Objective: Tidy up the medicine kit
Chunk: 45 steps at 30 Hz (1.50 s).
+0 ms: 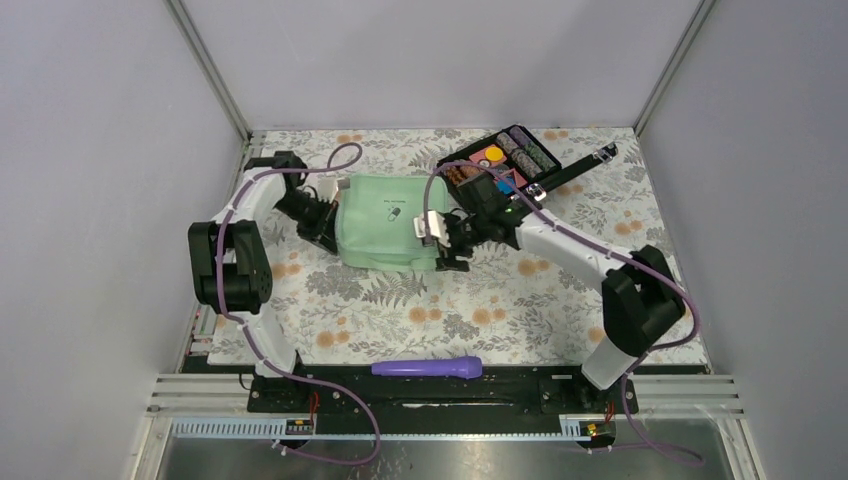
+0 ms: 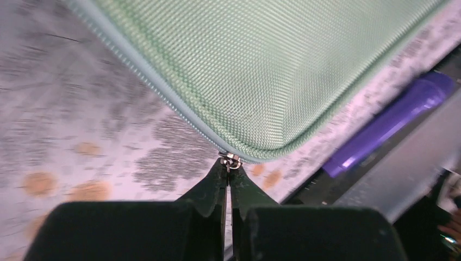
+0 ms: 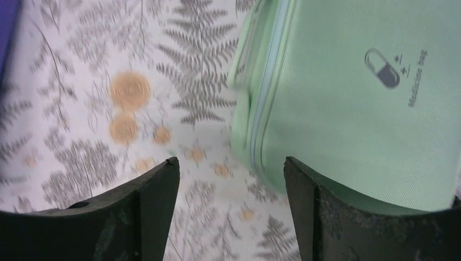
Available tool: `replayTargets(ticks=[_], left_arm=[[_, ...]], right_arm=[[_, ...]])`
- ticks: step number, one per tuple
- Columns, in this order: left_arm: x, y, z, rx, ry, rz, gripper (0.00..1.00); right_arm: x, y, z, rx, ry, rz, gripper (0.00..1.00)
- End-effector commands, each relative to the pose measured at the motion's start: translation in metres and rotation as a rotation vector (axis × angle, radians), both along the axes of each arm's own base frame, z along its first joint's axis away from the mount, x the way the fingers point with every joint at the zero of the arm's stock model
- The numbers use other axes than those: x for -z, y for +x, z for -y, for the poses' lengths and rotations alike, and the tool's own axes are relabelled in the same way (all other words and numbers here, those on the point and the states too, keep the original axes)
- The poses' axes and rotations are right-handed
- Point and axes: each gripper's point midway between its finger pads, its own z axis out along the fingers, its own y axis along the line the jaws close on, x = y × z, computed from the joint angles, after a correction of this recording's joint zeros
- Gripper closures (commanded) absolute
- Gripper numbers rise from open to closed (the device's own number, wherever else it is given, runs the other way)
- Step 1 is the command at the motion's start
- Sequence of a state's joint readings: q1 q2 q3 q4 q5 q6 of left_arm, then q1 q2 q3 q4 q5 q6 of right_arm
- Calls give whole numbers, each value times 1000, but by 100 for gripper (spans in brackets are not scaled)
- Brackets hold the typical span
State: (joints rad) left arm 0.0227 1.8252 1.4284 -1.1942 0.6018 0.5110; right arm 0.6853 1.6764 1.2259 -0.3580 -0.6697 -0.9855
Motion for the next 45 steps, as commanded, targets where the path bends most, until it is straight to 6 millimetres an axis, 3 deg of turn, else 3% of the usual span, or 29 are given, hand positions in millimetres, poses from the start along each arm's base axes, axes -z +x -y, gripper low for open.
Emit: replayTargets(ticks=[1,4,7,12,15,22,25,32,40,45], left_arm=[[0,53,-26,8,144,159,100],[7,81,-42,38,237,224,100],[7,110,-55,60,304,275,100],[4,130,-61,78,350,315,100],[8,125,-57,77,340,299,100],[25,100,-43,109,330,264,100],[29,95,-33,134,329,255,100],[21,88,-11,166,297,253,100],[4,84,-7,177,275,262,100],[-11,73,3,159,214,236,100]], right_arm=[[9,3,43,-157,-142,146,24],[8,28,42,-175,-162,224,25],[0,57,22,-167,-123,293,25],[-13,79,-15,-158,-1,377,22],[-12,77,-37,-160,50,396,20],[-19,35,-85,-154,155,219,17],[-15,33,-106,-91,177,149,23],[-24,74,-141,116,282,180,48],[-2,93,-152,126,265,225,52],[6,115,-158,178,257,270,66]])
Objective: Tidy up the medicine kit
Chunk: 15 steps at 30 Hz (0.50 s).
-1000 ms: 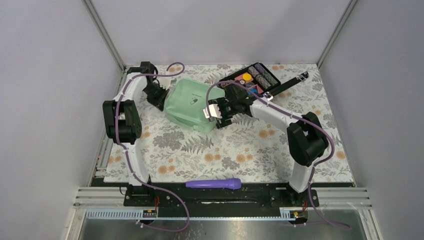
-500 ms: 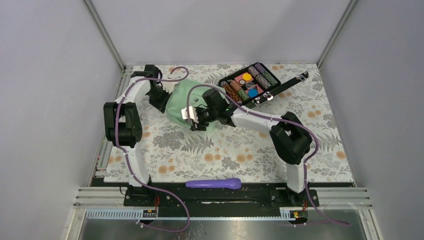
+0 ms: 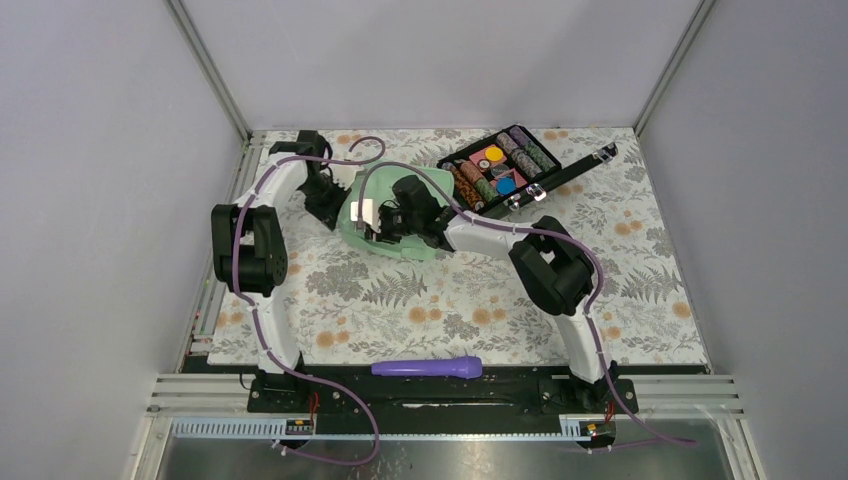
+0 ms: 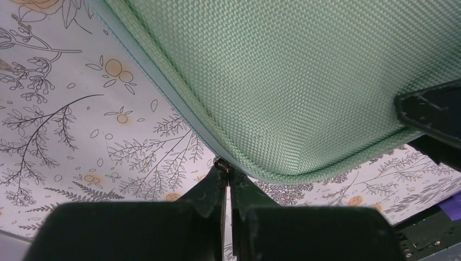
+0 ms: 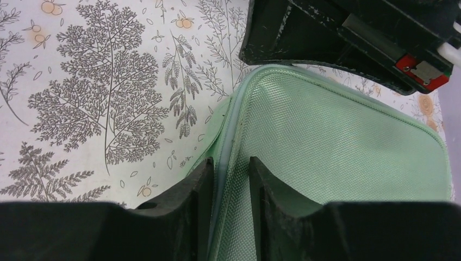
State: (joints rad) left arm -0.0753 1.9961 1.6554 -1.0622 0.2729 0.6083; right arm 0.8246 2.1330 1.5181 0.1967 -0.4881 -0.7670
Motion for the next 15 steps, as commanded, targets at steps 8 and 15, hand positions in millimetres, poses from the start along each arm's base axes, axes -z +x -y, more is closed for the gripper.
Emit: replayTargets(ticks=[8,15], left_arm=[[-47,-90,35,-5,-217,-189,100],[-69,-106,87,-12,-519,-298,100]], right_arm=[[-13,46,-15,142,56,97,99],[-11,46,-15,120,49,107,100]])
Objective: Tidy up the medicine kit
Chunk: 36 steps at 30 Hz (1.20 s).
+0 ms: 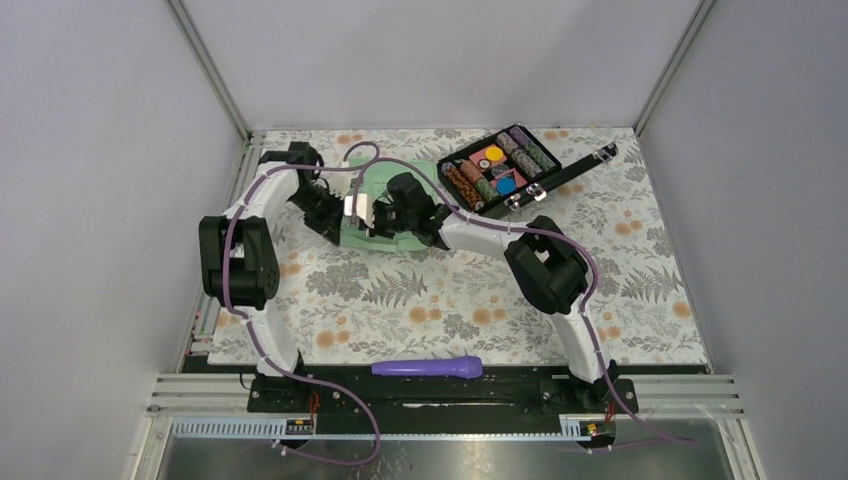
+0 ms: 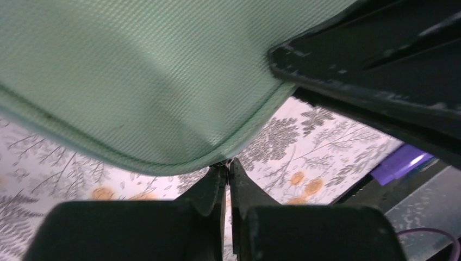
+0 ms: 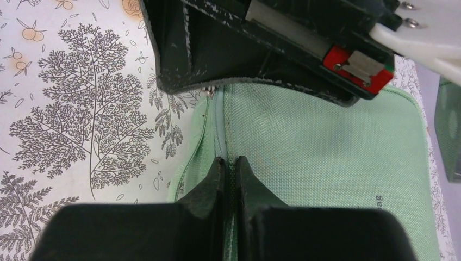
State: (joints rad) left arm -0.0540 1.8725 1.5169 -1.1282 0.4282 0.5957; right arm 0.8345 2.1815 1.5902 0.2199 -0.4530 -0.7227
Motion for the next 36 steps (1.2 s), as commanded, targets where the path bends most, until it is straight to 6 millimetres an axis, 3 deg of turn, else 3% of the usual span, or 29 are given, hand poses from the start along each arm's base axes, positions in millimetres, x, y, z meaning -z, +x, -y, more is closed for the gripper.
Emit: replayTargets(ticks=[1,3,6,7,8,11,14,17,19,23,28,32,36], left_arm=[[-57,-46,77,-5,-404,-199,100],[-52,-34,83,-6,-419,-207,100],[-37,-16,72,-16,-341,-196,100],[-35,-12,67,-21,-320,-188,100],[-32,-8,59,-27,-292,-171,100],[-25,3,35,-37,-202,-102,100],[-19,13,12,-57,-135,-39,100],[-17,23,0,-65,-102,8,100],[-17,30,-7,-58,-67,42,100],[-18,47,-30,-37,26,106,100],[-22,74,-47,6,116,171,100],[-25,95,-55,29,161,211,100],[-22,109,-52,32,169,225,100]], right_arm=[[-5,32,0,74,15,99,100],[-4,25,1,45,9,86,91],[-6,1,16,-42,-59,2,64],[-17,-7,26,-67,-78,-17,58],[-16,-14,38,-82,-110,-51,53],[-53,-30,78,-138,-99,-49,40],[-68,-29,117,-158,-128,-11,29],[-60,-15,149,-202,-232,65,27],[-48,-2,160,-222,-294,113,26],[-25,27,154,-278,-364,196,25],[-9,43,120,-347,-365,254,24],[3,19,102,-438,-387,290,27],[12,-32,98,-517,-386,242,37]])
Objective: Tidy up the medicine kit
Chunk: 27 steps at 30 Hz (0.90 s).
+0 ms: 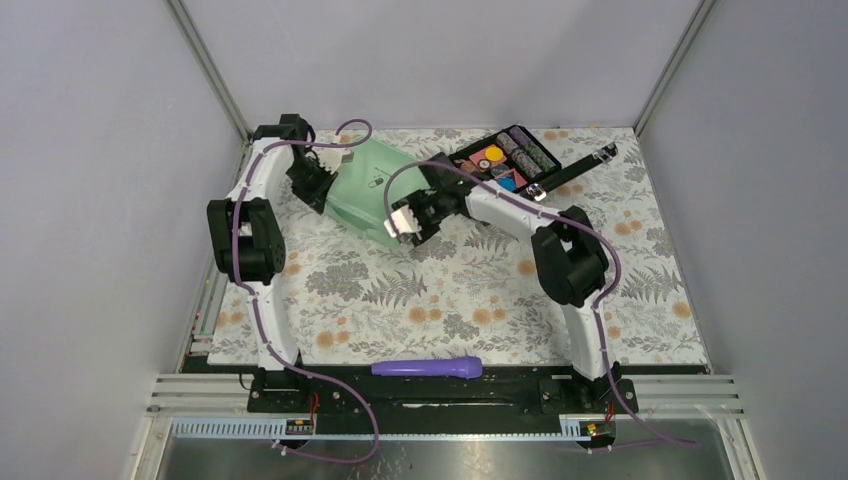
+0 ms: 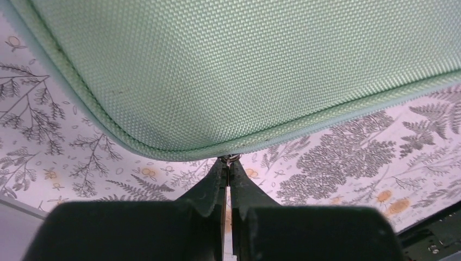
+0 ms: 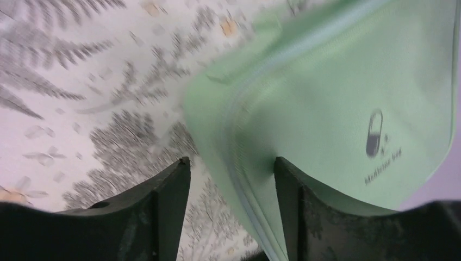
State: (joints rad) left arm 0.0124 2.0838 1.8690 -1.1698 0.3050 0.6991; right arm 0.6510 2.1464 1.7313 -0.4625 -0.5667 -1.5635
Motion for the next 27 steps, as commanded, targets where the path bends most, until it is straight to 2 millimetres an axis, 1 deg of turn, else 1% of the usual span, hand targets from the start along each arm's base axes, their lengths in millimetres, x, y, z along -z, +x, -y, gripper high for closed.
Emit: replayTargets(ticks=[1,2,4,5,6,7,9,11,14,16,18,20,21,23,24,26,27], left_arm=[[-12,26,-3,16,30,83,100],[-9,25,-1,10,23,77,100],[0,19,16,33,5,55,100],[4,16,20,34,-2,47,100],[8,14,23,36,-7,41,100],[12,11,26,37,-11,35,100],[16,8,28,42,-12,29,100],[19,6,27,56,-1,24,100],[21,9,26,76,18,35,100],[18,14,27,81,19,47,100],[14,18,29,78,12,62,100],[11,19,32,73,2,67,100],[9,18,33,69,-3,68,100],[8,15,33,64,-8,65,100],[8,12,33,60,-15,60,100],[6,7,34,53,-30,53,100],[6,3,35,54,-36,48,100]], right_arm=[[-6,-77,-13,-133,-12,-77,39],[-8,-95,-12,-140,-7,-113,41],[-14,-129,-13,-147,16,-195,46],[-19,-140,-15,-129,41,-248,46],[-23,-145,-18,-93,69,-305,47],[-27,-143,-22,-54,91,-330,47],[-30,-127,-25,25,108,-306,45],[-42,-108,-29,73,154,-242,41],[-60,-82,-26,114,195,-168,35],[-67,-64,-21,133,206,-132,32],[-72,-40,-14,186,217,-114,31],[-82,-11,-5,291,255,-161,29],[-94,7,-3,351,293,-185,28],[-105,41,6,517,361,-271,27],[-106,58,11,613,397,-325,25],[-110,88,22,806,481,-419,18],[-105,99,27,890,513,-460,16]])
